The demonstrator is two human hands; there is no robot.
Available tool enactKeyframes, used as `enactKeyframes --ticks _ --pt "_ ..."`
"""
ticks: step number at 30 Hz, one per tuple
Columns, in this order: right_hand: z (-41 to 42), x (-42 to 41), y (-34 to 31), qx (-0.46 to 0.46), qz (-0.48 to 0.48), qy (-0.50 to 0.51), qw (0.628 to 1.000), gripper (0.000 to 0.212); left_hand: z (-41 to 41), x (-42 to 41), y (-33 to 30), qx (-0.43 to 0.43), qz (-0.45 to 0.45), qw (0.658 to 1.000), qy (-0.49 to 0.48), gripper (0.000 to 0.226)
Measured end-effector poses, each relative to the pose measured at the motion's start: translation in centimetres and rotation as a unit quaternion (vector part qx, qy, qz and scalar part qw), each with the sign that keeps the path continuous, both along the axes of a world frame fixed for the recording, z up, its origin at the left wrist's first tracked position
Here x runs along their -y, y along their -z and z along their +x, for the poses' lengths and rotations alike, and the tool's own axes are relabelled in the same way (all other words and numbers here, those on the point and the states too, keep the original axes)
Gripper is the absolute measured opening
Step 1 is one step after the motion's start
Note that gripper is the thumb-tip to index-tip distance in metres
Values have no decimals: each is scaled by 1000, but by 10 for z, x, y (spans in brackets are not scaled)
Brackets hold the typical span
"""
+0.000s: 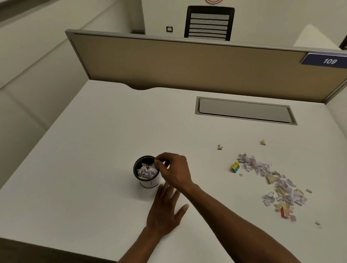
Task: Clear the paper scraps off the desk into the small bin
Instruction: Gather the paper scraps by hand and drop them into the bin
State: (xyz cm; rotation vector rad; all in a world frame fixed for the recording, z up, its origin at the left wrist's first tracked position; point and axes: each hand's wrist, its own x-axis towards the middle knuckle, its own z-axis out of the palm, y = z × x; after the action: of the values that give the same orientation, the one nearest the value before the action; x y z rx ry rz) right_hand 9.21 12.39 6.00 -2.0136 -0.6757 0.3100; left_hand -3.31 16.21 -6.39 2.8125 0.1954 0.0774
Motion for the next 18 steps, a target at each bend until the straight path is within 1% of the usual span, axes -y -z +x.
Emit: enactKeyframes --ticks 4,7,9,13,15,18 --pt "3 25 7 -20 23 59 998 10 4 -8 -4 20 -8 1000 -9 70" --pt "5 67 20 -18 8 105 994 9 11 0 -7 36 -66 997 -31 68" --pt "7 99 28 -17 -3 153 988 8 21 6 -11 46 -102 993 -22 65" --pt "14 152 38 -25 -21 266 964 10 54 12 -28 60 -139 988 -8 60" --pt "19 173 39 -26 -32 306 951 12 73 16 -36 54 -151 987 -1 58" --pt "26 199 39 -27 -37 343 938 15 104 21 -46 14 -156 987 26 61"
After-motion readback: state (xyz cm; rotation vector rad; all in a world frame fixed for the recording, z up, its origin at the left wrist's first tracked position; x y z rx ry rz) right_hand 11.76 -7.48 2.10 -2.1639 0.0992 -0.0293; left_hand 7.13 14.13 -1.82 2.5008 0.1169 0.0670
